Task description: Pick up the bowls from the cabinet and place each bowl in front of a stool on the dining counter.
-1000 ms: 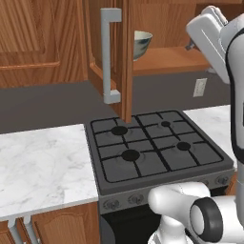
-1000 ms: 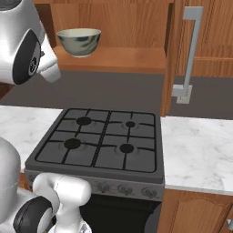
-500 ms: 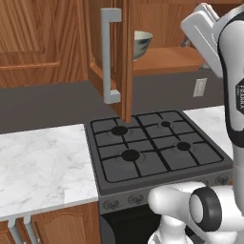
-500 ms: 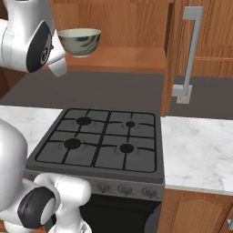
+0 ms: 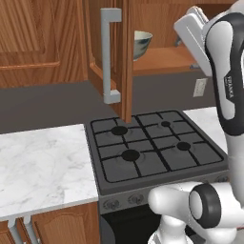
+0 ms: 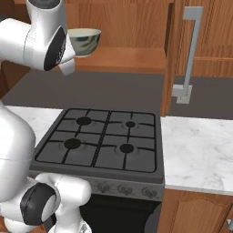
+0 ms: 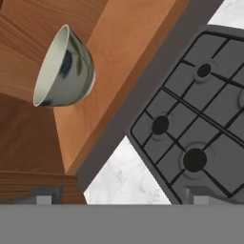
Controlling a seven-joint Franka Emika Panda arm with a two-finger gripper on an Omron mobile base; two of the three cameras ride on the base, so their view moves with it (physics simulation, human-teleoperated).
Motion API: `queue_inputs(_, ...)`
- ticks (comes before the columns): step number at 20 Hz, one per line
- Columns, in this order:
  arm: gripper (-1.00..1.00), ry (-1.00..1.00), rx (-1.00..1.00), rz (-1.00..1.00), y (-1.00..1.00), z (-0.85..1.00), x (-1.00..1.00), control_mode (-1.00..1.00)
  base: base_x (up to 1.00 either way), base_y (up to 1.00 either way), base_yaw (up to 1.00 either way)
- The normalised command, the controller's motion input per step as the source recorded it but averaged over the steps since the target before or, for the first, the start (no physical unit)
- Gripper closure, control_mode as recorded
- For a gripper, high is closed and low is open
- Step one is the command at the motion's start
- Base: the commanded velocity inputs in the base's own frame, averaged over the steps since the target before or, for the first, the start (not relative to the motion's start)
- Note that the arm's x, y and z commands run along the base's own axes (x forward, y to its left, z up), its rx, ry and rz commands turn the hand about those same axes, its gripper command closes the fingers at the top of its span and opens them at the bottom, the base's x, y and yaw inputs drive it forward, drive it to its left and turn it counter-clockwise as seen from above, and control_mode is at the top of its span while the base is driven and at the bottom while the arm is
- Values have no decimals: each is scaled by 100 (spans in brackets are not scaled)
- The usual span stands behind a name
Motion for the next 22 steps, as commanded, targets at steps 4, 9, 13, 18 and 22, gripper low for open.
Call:
queue_inputs(4, -100, 0, 1, 0, 0, 0, 47, -100, 0, 0, 0)
queue_inputs(9, -100, 0, 1, 0, 0, 0, 47, -100, 0, 0, 0)
queue_inputs(13, -100, 0, 0, 0, 7, 0, 38, -100, 0, 0, 0)
queue_inputs(18, -100, 0, 0, 0, 8, 0, 32, -100, 0, 0, 0)
queue_inputs(22, -100, 0, 0, 0, 7, 0, 38, -100, 0, 0, 0)
